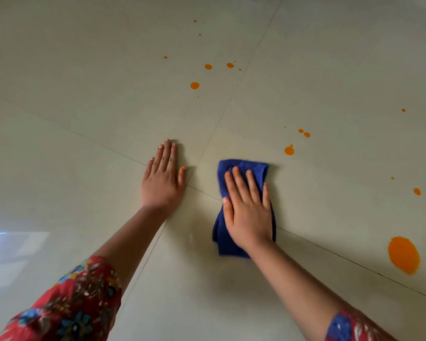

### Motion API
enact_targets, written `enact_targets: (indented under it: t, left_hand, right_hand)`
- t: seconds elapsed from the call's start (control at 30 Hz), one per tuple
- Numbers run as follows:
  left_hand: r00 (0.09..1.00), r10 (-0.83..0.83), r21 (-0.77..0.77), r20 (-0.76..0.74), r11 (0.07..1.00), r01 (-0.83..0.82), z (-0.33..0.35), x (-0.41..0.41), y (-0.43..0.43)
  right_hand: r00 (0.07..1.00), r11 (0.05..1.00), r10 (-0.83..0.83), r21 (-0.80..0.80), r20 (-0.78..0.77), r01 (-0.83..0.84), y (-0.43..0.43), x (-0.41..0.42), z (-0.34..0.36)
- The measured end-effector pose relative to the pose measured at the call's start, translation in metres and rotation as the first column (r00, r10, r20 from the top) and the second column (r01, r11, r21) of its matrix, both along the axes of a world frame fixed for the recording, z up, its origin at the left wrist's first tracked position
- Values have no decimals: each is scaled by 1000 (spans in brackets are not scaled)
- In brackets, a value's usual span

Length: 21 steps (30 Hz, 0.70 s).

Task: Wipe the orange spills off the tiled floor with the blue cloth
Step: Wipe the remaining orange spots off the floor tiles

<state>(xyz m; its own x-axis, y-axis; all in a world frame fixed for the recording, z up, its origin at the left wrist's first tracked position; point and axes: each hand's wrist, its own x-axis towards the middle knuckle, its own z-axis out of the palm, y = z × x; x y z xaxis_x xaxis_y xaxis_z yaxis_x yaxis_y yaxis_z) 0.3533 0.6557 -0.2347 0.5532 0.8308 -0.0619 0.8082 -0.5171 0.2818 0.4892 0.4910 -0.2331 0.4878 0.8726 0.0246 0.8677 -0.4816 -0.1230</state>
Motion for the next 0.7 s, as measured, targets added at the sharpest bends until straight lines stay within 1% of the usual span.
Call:
enact_targets:
  t: [0.07, 0.13, 0.17, 0.23, 0.3, 0.37, 0.43, 0.5, 0.57, 0.7]
  left_hand:
    - [1000, 11, 31, -20, 999, -10, 0, -1, 23]
    - [999, 35, 39, -29, 999, -34, -1, 4, 52]
    - [998, 51, 38, -29, 998, -50, 0, 7, 65]
    - [996, 81, 36, -33, 996, -80, 0, 15, 91]
    - [993, 116, 29, -23, 993, -116, 0, 25, 118]
    - [978, 206, -9, -1, 978, -206, 0, 38, 146]
    - [945, 327, -70, 15, 943, -325, 1, 50, 167]
    - [920, 391, -54, 19, 919, -390, 0, 60, 180]
    - [911, 411, -17, 26, 912, -411, -3, 64, 179]
    - [906, 422, -10, 43, 907, -422, -6, 65, 180]
  right_hand:
    - [990, 990, 142, 1, -3, -142, 9, -3, 0]
    - [971, 971, 239, 6, -1, -239, 43, 14, -1]
    - [966, 966, 259, 5, -6, -259, 60, 25, -2]
    - [977, 977, 214, -2, -22, -214, 89, 50, -2]
    - [996, 997, 82, 7, -25, -82, 97, 66, -3]
    - [1000, 1000, 5, 8, -9, -5, 96, 70, -2]
    - [1000, 1000, 6, -9, 7, -6, 92, 68, -1]
    - [999, 998, 37, -43, 4, -36, 99, 72, 1]
    - [998, 998, 54, -43, 13, -54, 118, 86, 1]
    - [998, 998, -64, -21, -10, 64, 178, 92, 1]
